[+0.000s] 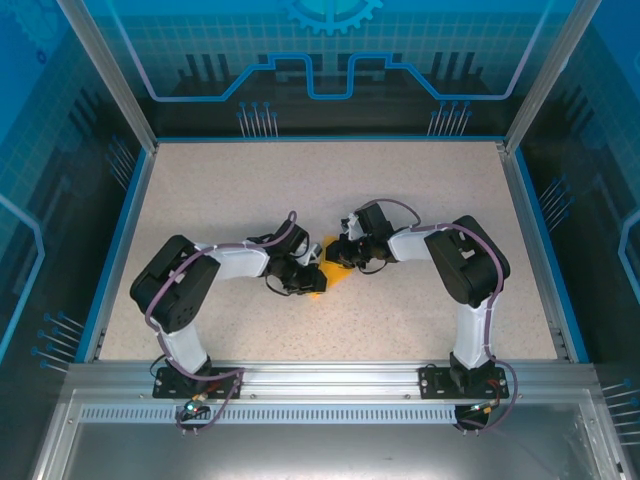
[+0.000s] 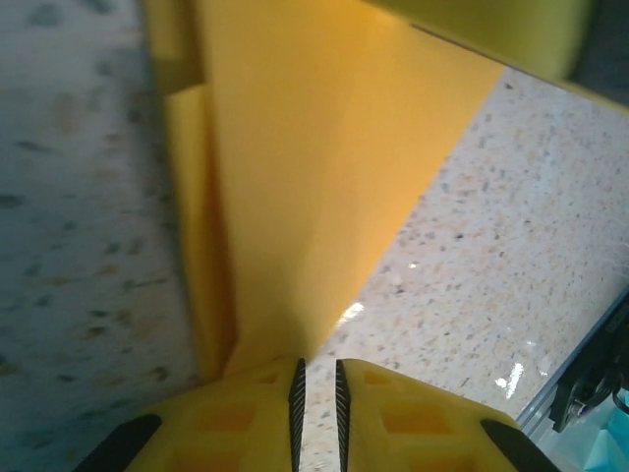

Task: Fold a paper plane with a square sheet of paper (pick it up from the middle)
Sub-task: Fourth fold the wing at the center of the table.

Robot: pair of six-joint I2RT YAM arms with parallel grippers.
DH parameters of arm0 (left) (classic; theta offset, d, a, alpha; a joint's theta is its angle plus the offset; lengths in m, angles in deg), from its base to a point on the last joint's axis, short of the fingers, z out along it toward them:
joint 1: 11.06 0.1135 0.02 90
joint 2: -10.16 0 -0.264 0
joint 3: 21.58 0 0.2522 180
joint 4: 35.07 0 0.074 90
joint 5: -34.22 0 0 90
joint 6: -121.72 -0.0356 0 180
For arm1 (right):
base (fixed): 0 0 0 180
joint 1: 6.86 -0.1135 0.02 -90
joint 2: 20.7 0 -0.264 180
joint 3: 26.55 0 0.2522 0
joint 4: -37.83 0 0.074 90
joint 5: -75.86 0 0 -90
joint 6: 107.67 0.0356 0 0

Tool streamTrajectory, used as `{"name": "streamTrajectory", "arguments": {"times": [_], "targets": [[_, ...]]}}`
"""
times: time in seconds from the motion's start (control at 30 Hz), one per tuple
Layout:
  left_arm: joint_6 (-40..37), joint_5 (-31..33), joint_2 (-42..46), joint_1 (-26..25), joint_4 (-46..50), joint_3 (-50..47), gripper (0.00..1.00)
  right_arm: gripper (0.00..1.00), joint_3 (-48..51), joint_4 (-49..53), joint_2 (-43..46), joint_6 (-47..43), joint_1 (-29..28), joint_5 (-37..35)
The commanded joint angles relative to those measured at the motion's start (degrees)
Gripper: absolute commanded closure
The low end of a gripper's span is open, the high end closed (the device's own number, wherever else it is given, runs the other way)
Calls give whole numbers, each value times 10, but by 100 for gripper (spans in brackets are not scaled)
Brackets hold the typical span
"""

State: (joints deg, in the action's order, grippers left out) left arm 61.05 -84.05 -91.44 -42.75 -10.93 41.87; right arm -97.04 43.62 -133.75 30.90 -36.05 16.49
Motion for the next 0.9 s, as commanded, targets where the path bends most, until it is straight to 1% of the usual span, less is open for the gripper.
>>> {"name": "streamTrajectory", "arguments": {"times": [0.0,0.17,0.3,0.4,0.57,0.7,0.77,0.87], "targets": [[-23,2,-7,8,13,-15,81,84,22,54,-38,-19,3,-44],[-20,-5,-8,8,4,-45,81,84,23,55,-37,-19,3,-45],[-11,-43,-4,8,-19,-66,81,84,21,56,-40,-20,3,-44],[-8,-88,5,9,-31,-71,80,84,22,56,-40,-18,3,-44],[4,-94,10,19,0,-72,81,84,21,59,-40,-21,3,-46],[12,-118,42,30,-1,-83,81,84,22,59,-41,-22,3,-46],[15,-134,70,34,-5,-77,81,84,22,58,-41,-22,3,-45],[23,-137,103,42,-5,-52,80,84,22,56,-43,-20,3,-46]]}}
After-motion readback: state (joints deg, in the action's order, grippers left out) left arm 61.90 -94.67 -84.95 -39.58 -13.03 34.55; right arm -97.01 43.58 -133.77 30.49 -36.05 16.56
